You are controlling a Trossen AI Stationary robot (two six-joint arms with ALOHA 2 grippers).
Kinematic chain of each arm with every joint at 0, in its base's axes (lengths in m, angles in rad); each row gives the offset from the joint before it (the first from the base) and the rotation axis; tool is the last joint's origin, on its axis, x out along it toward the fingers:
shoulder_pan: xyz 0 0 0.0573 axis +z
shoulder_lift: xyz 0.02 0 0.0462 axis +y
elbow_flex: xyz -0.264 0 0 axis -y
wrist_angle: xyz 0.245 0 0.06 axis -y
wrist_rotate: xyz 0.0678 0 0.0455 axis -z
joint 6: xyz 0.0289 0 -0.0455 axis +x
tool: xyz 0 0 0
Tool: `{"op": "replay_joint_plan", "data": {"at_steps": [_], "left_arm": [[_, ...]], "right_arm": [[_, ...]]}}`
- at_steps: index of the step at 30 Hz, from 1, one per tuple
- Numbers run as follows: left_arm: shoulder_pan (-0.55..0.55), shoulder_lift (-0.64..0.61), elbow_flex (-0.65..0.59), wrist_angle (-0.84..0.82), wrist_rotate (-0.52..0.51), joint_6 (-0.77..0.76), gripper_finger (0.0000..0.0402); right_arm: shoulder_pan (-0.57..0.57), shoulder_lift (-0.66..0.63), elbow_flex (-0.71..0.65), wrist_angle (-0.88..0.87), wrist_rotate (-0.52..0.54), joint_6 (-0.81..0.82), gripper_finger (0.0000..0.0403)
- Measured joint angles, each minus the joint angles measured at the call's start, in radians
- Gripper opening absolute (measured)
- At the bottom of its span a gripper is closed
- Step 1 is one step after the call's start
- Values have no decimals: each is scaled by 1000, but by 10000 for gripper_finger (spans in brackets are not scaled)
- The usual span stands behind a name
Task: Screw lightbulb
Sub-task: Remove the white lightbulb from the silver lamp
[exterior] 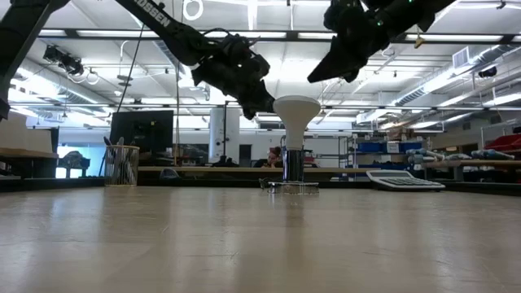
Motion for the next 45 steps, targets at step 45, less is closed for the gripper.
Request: {"op": "replay_joint_plan", "data": {"at_steps": [45], "left_arm": [[-38,-32,-18,-94,33,-25,0]], "right_arm": [[-140,2,-117,169,-33,96,7]]}}
